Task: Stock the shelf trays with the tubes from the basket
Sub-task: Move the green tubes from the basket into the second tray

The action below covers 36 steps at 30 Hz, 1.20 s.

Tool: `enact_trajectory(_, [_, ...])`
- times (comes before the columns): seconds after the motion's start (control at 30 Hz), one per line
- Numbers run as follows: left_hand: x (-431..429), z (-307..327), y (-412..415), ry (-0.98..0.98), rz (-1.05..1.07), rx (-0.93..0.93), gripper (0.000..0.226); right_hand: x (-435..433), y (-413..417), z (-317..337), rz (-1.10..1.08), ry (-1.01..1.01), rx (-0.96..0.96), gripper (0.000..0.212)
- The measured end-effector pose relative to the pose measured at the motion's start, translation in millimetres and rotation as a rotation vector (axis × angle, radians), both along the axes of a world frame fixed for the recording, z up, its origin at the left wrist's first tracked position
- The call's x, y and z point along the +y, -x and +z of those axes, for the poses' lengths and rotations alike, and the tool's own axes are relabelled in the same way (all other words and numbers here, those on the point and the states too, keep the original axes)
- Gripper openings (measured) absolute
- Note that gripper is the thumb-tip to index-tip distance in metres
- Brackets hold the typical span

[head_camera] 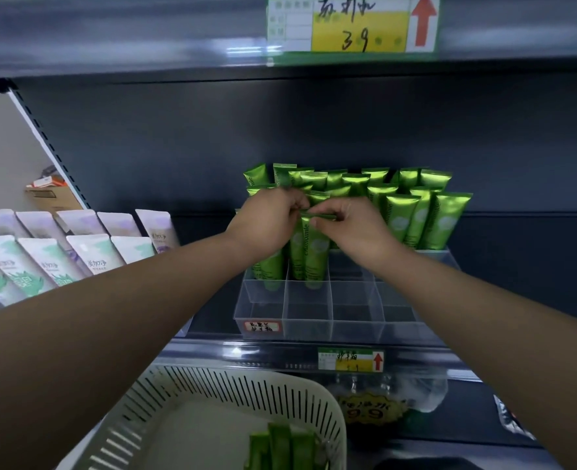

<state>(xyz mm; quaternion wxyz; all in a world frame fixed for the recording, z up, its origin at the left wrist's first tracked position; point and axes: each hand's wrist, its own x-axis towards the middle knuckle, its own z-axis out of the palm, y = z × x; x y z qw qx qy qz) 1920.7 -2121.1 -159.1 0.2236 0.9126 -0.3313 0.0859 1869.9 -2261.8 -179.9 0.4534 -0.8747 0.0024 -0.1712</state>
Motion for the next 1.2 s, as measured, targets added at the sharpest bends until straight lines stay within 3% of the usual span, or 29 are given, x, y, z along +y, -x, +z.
enact_trajectory(0.43, [15,13,23,-0.184,-0.07,-0.113,0.041,10,28,20,-0.075,0.373,-0.102,0.031])
enact_trajectory(0.73, [36,33,65,-0.365,-0.047,-0.284,0.059,27,65,40,-0.091,0.649,0.049,0.061])
enact_trajectory(1.2, [80,28,139,-0.386,0.098,-0.254,0.077,77,129,41,-0.06,0.771,0.13,0.078])
